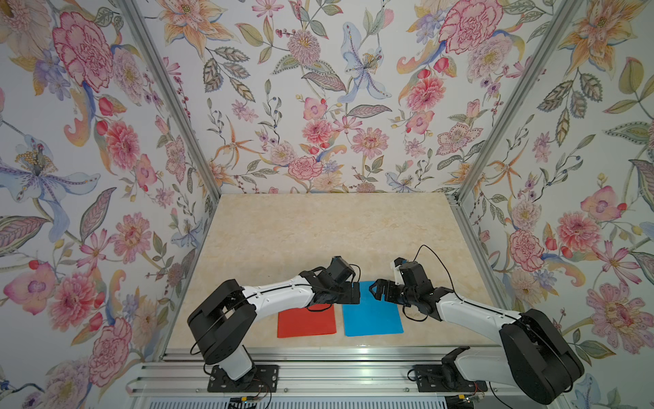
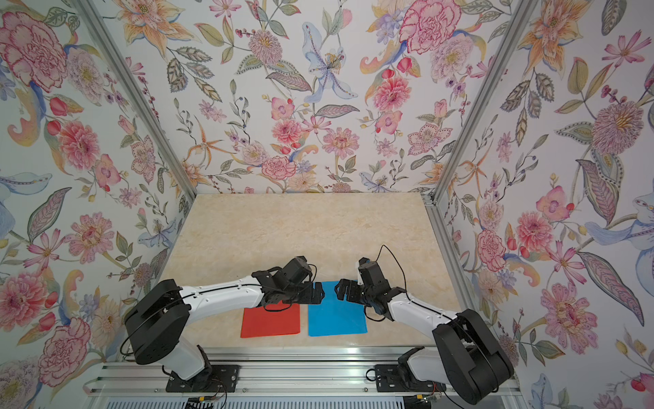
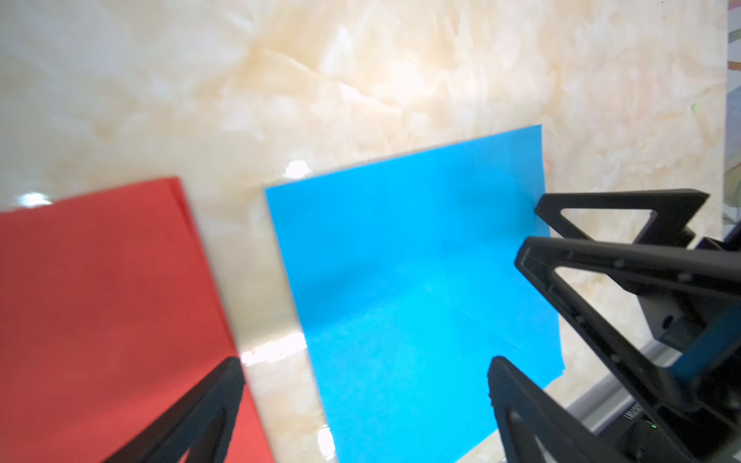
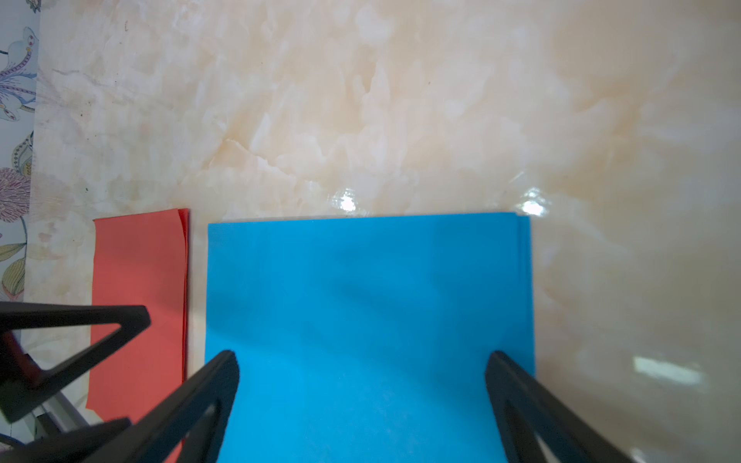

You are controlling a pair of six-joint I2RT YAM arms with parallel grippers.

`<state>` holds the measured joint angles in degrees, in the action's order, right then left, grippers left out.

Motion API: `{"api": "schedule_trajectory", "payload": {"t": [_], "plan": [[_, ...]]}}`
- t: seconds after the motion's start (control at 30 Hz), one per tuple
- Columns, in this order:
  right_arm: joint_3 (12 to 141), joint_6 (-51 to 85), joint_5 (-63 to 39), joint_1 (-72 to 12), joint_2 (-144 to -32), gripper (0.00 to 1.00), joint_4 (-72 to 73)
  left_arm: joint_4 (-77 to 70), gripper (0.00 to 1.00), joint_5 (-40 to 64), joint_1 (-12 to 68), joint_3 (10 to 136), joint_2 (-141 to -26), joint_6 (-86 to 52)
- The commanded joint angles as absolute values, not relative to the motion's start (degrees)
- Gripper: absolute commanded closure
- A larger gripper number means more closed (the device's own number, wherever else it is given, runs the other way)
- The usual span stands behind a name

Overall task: Sort the scattered colored papers by color
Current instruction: Place the colored paper, then reset both arms

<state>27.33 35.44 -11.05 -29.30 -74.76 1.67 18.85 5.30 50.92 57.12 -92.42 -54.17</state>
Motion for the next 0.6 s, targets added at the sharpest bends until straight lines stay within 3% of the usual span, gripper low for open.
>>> {"api": "schedule_trajectory", "payload": {"t": [0.0,0.3,0.57], "plan": [[27.59,35.82,-8.81,-29.75,-74.5,0.0,-2.83,33.8,0.02,-8.66,47.41,62.96,-87.25,-41.03],[33.53,31.32,-4.11,-27.2,-71.03,0.0,-11.47,32.69,0.02,-35.22,32.02,58.12,-81.03,-21.84],[36.74,22.73,-4.64,-11.76,-68.33,0.0,-12.65,3.93,0.02,-31.64,20.58,42.05,-76.81,-5.9]]}}
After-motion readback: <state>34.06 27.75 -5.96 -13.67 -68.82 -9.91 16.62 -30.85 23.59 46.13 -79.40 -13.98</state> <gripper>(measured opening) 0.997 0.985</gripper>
